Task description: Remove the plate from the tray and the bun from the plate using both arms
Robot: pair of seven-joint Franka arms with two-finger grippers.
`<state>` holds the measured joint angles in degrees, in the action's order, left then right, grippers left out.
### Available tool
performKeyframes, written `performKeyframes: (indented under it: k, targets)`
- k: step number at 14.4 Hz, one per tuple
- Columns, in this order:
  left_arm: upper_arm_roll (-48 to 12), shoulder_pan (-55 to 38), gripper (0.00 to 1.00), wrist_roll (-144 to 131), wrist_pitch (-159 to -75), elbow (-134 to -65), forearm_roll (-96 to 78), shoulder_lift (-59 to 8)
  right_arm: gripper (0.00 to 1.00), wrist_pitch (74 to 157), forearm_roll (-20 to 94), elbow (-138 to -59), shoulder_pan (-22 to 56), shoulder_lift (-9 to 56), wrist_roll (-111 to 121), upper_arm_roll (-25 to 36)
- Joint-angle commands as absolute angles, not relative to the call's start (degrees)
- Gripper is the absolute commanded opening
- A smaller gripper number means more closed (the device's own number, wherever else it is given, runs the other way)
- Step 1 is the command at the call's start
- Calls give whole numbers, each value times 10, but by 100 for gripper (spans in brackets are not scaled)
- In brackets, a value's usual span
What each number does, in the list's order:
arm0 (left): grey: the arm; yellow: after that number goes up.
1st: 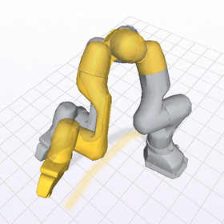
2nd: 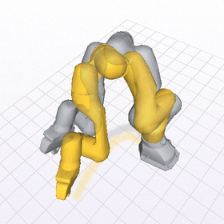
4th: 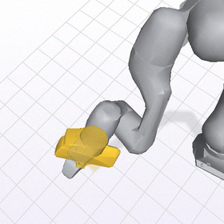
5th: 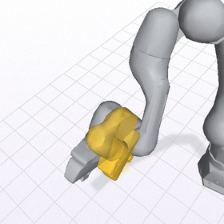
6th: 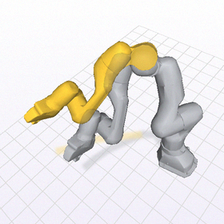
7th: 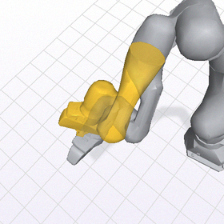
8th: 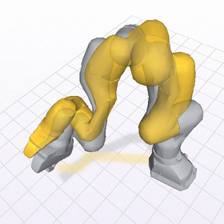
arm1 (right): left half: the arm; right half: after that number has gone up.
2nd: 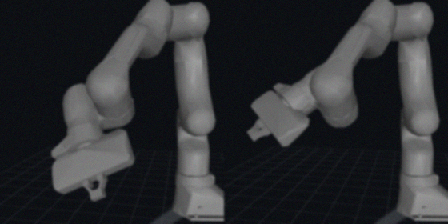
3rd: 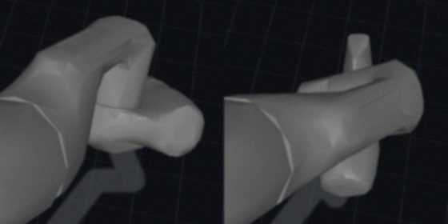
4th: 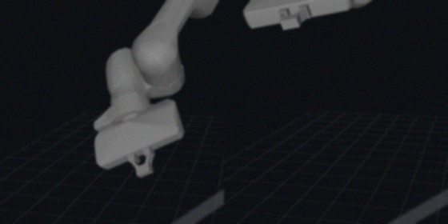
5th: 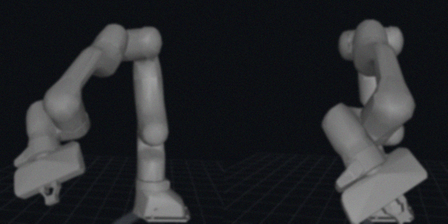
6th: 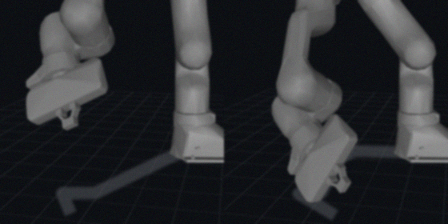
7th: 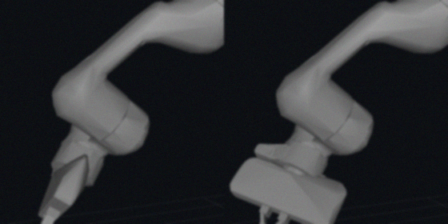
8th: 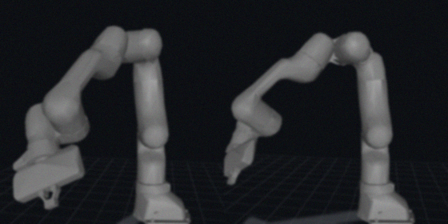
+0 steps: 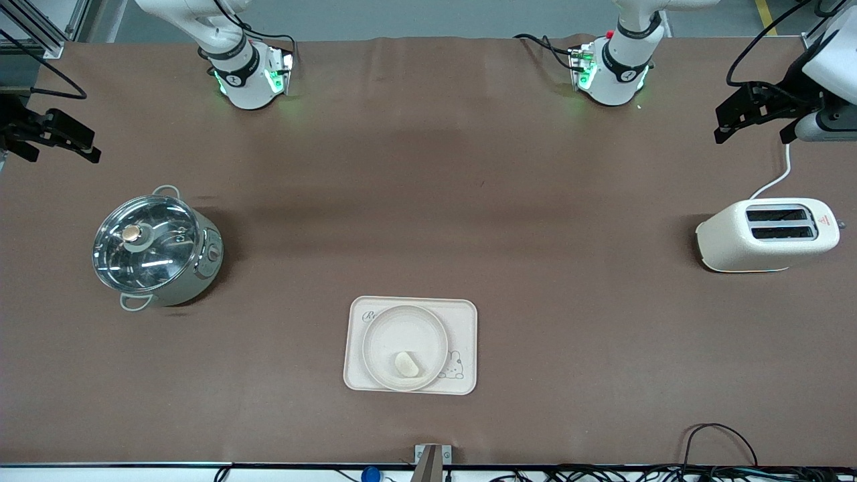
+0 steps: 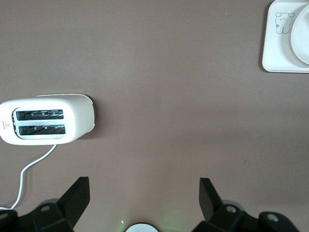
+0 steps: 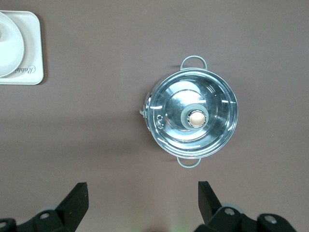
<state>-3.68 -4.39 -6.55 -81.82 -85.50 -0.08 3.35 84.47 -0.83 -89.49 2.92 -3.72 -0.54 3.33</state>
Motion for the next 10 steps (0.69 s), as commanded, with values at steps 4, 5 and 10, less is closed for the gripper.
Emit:
performKeyframes:
  k: [4,5,10]
  targets:
    - [-38,-41,100,-55,-818,-840,28,28,100,858,-4,-904,30,-53,-6,34]
    - [-38,-41,100,-55,-818,-840,28,28,100,860,-4,-903,30,-50,-6,34]
    - [-38,-42,100,-55,-819,-838,26,15,100,865,-3,-902,30,-47,-7,34]
